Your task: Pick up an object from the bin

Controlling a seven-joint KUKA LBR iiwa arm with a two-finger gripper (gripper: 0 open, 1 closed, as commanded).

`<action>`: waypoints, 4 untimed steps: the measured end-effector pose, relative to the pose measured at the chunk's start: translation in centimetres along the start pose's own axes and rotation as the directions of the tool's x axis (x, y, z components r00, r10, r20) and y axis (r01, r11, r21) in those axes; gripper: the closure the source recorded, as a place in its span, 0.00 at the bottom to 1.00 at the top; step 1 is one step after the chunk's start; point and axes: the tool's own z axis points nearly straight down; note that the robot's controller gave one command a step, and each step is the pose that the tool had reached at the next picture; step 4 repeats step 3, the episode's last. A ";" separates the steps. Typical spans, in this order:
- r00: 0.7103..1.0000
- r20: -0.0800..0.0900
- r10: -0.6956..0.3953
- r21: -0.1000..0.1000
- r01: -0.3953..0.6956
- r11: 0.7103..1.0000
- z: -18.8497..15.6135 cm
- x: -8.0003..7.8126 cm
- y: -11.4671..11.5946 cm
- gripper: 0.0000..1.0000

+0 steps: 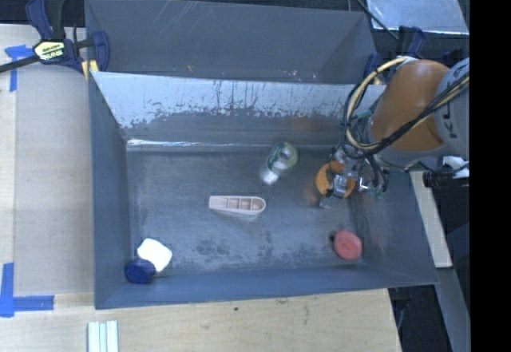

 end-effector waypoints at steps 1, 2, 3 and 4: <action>1.000 -0.005 0.007 0.000 -0.007 1.000 0.9 -0.2 -0.6 1.00; 1.000 0.011 0.017 -0.002 -0.017 1.000 -4.6 -0.9 0.2 1.00; 0.999 -0.004 0.033 0.000 -0.033 0.999 1.0 -0.9 0.4 1.00; 0.999 -0.004 0.033 0.000 -0.033 0.999 1.0 -0.9 0.4 1.00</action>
Offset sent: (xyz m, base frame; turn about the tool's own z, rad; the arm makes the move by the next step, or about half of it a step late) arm 0.0048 -0.0007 0.0430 0.0190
